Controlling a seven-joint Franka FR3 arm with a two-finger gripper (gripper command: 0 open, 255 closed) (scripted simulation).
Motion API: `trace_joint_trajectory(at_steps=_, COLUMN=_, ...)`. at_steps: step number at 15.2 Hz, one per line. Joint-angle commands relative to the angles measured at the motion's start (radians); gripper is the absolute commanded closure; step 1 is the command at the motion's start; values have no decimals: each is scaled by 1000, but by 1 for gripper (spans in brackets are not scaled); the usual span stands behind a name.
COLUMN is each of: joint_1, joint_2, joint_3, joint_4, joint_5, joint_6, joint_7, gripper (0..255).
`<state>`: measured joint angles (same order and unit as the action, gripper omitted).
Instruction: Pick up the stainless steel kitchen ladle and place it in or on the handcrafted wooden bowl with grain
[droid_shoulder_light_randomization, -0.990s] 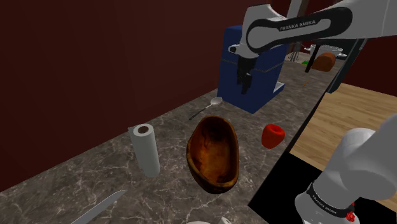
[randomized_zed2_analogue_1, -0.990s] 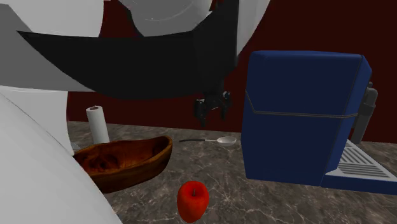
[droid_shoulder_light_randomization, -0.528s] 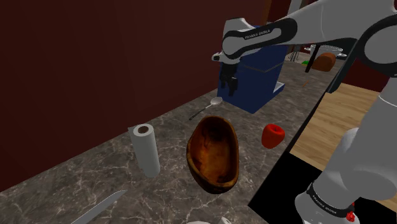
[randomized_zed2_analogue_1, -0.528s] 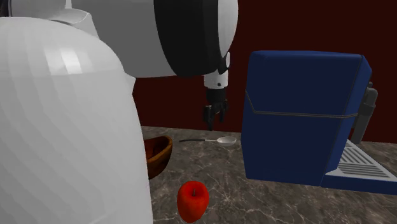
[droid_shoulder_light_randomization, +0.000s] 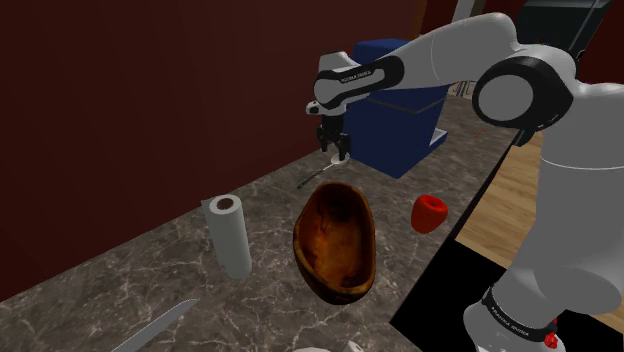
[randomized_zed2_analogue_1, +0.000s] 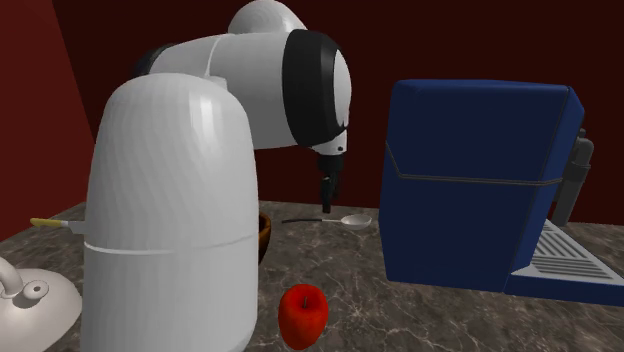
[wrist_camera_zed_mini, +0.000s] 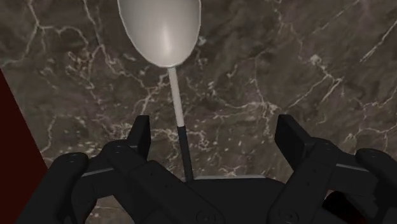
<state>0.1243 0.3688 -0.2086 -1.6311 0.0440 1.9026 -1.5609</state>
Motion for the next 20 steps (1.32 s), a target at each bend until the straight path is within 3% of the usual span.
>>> trace_joint_trajectory(at_steps=1, joint_1=-9, joint_2=94, joint_3=20, joint_4=99, joint_5=9, joint_6=-22, joint_7=-78, gripper=0)
trace_joint_trajectory(at_steps=2, joint_1=-11, joint_2=125, joint_3=29, joint_4=131, joint_5=9, joint_6=-31, joint_7=-103, gripper=0)
trace_joint_trajectory(at_steps=10, joint_1=-11, joint_2=144, joint_3=32, joint_4=57, joint_5=13, joint_6=63, joint_7=-106, gripper=0)
trace_joint_trajectory(at_steps=17, joint_1=-11, joint_2=144, joint_3=32, joint_4=57, joint_5=13, joint_6=63, joint_7=-106, gripper=0)
trace_joint_trajectory(at_steps=18, joint_1=-11, joint_2=144, joint_3=32, joint_4=57, joint_5=13, joint_6=63, joint_7=-106, gripper=255)
trace_joint_trajectory(at_steps=20, joint_1=-11, joint_2=144, joint_3=32, joint_4=57, joint_5=13, joint_6=63, joint_7=-106, gripper=255)
